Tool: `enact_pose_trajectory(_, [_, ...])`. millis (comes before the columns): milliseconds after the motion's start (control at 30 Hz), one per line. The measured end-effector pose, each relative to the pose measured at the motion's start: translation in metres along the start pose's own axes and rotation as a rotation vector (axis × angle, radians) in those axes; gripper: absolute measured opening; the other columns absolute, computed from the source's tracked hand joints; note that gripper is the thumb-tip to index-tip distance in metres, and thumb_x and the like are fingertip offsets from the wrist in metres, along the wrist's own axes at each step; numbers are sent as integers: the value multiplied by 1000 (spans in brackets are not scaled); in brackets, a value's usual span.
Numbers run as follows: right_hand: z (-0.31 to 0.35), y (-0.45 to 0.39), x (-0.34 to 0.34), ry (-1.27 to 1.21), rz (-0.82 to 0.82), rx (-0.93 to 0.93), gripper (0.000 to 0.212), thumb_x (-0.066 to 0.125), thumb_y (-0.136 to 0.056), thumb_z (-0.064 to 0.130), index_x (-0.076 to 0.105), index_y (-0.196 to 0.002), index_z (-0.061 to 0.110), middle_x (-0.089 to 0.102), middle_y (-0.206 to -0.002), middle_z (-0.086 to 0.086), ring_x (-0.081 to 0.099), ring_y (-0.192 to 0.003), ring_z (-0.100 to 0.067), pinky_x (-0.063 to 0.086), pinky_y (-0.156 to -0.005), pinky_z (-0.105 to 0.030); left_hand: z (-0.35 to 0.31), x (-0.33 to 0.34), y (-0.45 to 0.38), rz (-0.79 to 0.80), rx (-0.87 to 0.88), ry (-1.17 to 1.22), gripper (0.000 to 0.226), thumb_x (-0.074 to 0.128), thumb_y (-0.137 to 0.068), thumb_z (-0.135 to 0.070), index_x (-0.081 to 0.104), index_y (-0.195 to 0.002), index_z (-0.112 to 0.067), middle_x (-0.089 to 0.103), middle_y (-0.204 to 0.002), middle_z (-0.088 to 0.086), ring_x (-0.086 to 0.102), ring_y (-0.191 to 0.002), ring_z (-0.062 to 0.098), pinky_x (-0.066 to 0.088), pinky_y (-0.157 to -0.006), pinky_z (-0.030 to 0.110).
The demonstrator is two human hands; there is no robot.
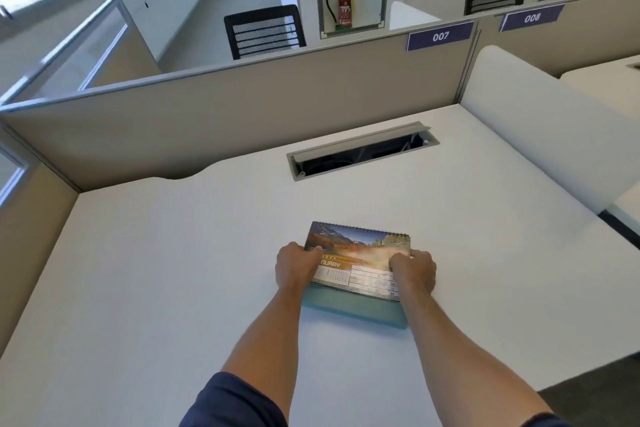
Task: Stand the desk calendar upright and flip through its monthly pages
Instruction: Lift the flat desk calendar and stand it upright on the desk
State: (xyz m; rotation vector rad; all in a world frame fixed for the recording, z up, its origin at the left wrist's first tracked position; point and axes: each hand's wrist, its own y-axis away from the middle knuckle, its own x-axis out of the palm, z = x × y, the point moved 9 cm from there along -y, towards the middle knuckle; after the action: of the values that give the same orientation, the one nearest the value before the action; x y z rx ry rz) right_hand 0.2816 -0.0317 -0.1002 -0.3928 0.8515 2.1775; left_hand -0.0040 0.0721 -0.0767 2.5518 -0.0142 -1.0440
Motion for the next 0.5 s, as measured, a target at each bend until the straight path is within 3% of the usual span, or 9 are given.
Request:
enact_pose_trajectory(133, [48, 12, 20, -108, 24, -145, 23, 66, -81, 19, 63, -104, 17, 72, -102, -5, 69, -88, -28, 52, -70, -35, 3, -34, -8, -144, -54, 119, 43, 62, -88, -44, 62, -109, -6, 70, -104, 10, 67, -98, 33, 54, -80, 38])
enact_pose_trajectory(233, [87, 24, 42, -173, 103, -256, 25, 69, -79, 15, 56, -100, 21, 69, -91, 4, 65, -73, -10, 45, -52, -28, 2, -63, -17, -234, -75, 240, 42, 58, -91, -49, 60, -109, -10, 69, -101, 9, 67, -93, 31, 57, -81, 41])
enact_pose_trajectory(333, [125, 35, 64, -176, 166, -361, 24, 71, -82, 19, 58, -102, 22, 67, -89, 9, 63, -70, -3, 41, -47, -21, 4, -98, -26, -342, -87, 322, 43, 54, -92, -56, 61, -104, -15, 69, -96, 6, 67, -87, 28, 54, -74, 37])
enact_pose_trajectory(400, [149, 40, 76, -170, 183, -421, 21, 72, -88, 31, 59, -102, 22, 68, -92, 9, 62, -73, -2, 41, -48, -19, 2, -122, -34, -405, -75, 342, 46, 51, -93, -59, 63, -100, -15, 69, -93, 5, 67, -84, 25, 50, -70, 33])
enact_pose_trajectory(500, [182, 48, 98, -224, 230, -455, 44, 63, -92, 61, 60, -99, 18, 67, -89, 5, 63, -78, -7, 42, -54, -24, -4, -155, -50, -456, -33, 358, 42, 52, -94, -58, 62, -97, -17, 69, -93, 4, 66, -80, 20, 47, -62, 29])
